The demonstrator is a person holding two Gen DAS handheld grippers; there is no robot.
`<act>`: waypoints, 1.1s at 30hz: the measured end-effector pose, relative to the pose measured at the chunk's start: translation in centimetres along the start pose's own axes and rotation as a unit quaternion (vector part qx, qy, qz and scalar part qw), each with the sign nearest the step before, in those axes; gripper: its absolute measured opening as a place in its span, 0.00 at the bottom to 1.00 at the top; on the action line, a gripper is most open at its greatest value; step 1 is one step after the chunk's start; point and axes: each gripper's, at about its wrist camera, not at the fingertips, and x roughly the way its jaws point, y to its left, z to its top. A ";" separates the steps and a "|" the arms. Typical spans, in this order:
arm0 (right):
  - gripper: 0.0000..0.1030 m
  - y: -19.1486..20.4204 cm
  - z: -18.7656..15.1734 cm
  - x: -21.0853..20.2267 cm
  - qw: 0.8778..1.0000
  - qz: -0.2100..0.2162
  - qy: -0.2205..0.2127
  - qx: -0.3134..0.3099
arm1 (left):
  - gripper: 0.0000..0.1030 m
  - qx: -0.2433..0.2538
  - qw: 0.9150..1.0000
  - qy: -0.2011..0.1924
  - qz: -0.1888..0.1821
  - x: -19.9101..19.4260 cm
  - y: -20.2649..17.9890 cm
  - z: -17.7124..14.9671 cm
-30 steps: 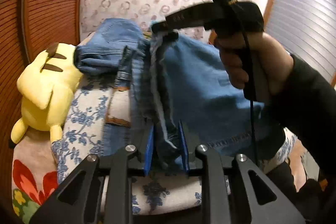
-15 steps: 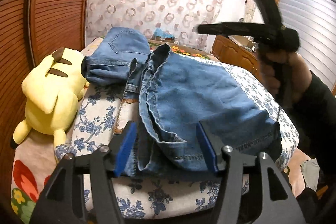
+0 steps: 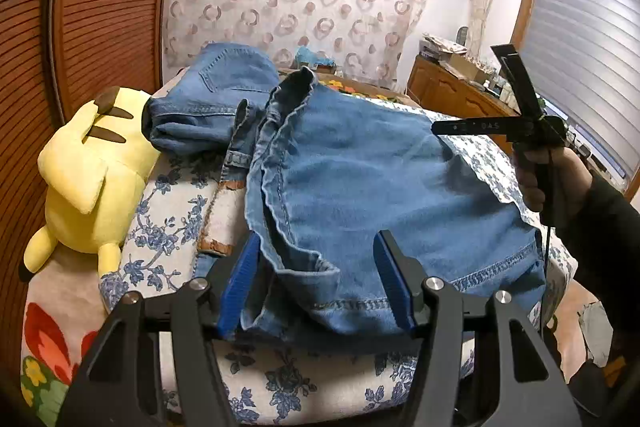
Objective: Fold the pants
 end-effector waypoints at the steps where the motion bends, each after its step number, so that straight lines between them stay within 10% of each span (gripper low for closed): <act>1: 0.41 -0.5 -0.2 0.4 1.000 0.009 0.005 0.014 | 0.57 0.001 1.000 0.002 0.000 0.1 0.0 0.0; 7: 0.41 -1.0 -0.5 1.6 0.999 0.022 0.018 0.042 | 0.57 -0.001 1.000 0.009 0.000 0.6 0.1 -0.4; 12: 0.00 0.8 0.7 -0.2 0.999 0.028 -0.019 0.012 | 0.57 -0.001 1.000 0.009 0.001 0.5 0.2 -0.6; 21: 0.02 2.7 2.1 -1.5 0.999 0.014 -0.034 -0.016 | 0.57 -0.005 1.000 0.007 0.001 0.4 0.6 -0.5; 26: 0.34 0.1 1.5 1.0 1.000 -0.007 0.003 0.023 | 0.57 -0.003 1.000 0.011 -0.001 0.6 0.6 -0.7; 32: 0.34 -2.4 0.7 3.4 0.993 0.033 0.054 0.102 | 0.57 -0.002 1.000 0.017 -0.001 1.0 0.5 -0.9; 33: 0.19 -2.6 0.7 3.4 0.992 0.039 0.054 0.111 | 0.57 -0.002 1.000 0.017 -0.001 1.1 0.6 -0.9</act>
